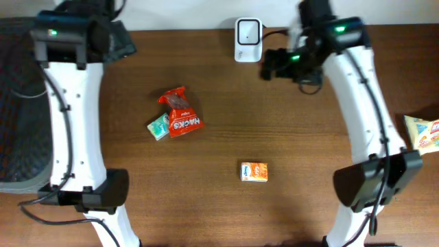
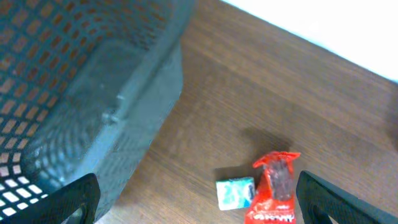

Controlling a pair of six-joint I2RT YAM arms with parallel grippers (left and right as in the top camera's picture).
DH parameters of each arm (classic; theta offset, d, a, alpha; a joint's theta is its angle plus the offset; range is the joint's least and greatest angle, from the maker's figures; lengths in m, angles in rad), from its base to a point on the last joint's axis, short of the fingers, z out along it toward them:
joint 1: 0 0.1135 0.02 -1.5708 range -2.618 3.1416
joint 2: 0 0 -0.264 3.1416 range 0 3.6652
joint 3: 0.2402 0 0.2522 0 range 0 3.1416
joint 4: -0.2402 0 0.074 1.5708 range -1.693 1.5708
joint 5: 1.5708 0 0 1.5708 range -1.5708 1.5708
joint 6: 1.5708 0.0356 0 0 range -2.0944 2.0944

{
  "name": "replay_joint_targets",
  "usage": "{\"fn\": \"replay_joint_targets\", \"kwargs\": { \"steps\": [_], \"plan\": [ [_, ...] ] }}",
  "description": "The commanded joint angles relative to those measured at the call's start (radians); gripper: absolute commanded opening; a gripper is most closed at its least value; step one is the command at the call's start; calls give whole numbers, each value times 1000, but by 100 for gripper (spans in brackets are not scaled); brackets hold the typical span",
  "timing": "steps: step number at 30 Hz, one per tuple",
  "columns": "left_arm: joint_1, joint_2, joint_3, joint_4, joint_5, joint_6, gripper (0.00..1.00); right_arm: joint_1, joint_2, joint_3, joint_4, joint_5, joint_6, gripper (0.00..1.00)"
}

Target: Scan the item barcode

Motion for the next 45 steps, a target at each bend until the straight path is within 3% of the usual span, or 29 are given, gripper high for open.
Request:
{"fn": "replay_joint_targets", "kwargs": {
  "steps": [1, 3, 7, 13, 18, 21, 40, 45],
  "plan": [
    [84, -27, 9, -1, 102, 2, 99, 214, 32, -2, 55, 106, -48, 99],
    [118, -27, 9, -1, 153, 6, 99, 330, 66, -4, 114, 229, -47, 98],
    [159, -27, 9, -1, 174, 86, 99, 468, 152, -4, 203, 288, -47, 98],
    [196, -27, 9, -1, 179, 85, 99, 610, 282, -4, 303, 503, -47, 98],
    [197, -27, 9, -1, 179, 85, 99, 678, 312, -5, 384, 533, -22, 98],
    [197, -27, 9, -1, 179, 85, 99, 691, 339, -5, 438, 550, 36, 98],
    [197, -27, 9, -1, 179, 85, 99, 683, 484, -8, 527, 768, 29, 99],
    [197, -27, 9, -2, 179, 85, 99, 669, 518, -8, 520, 751, 32, 93]
  ]
}}
